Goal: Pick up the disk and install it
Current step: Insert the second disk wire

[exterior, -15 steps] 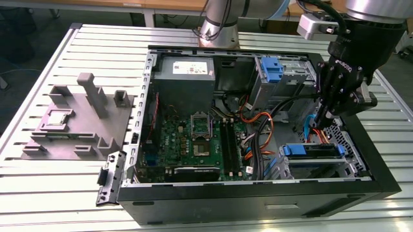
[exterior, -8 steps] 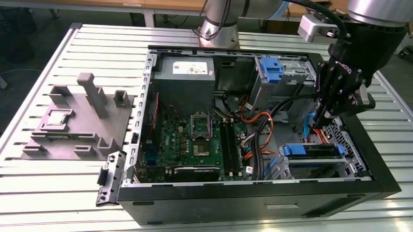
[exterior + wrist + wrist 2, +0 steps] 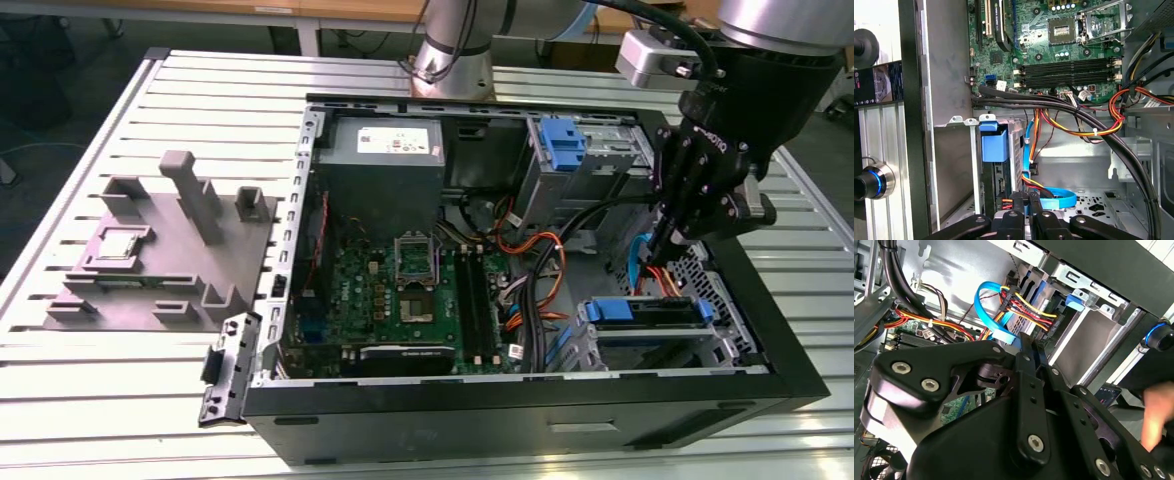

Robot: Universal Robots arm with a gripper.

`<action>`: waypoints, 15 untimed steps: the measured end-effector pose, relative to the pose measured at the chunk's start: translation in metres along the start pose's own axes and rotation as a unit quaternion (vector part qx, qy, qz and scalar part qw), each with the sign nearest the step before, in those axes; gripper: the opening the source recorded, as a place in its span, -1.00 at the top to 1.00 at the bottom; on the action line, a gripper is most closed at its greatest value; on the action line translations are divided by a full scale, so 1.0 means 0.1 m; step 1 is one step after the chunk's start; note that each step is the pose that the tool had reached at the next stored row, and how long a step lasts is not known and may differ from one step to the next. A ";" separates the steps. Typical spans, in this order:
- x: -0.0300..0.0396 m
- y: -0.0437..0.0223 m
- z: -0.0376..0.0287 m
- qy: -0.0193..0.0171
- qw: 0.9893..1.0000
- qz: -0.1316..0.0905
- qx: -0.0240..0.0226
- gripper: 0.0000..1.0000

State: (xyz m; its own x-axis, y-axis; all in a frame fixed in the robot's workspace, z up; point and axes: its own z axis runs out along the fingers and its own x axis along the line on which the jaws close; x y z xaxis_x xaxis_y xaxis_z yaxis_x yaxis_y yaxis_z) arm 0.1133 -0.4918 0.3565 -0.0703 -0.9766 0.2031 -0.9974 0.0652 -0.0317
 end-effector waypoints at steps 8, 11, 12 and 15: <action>0.000 0.000 0.000 0.000 1.000 0.000 0.002 0.68; 0.000 0.000 0.000 0.000 1.000 0.001 0.002 0.68; 0.000 0.000 0.000 0.000 1.000 0.001 0.002 0.68; 0.000 0.000 0.000 0.000 1.000 0.001 0.002 0.68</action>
State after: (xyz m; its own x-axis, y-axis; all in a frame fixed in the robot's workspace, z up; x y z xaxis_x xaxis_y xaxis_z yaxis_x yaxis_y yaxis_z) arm 0.1133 -0.4919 0.3565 -0.0714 -0.9766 0.2028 -0.9972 0.0652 -0.0367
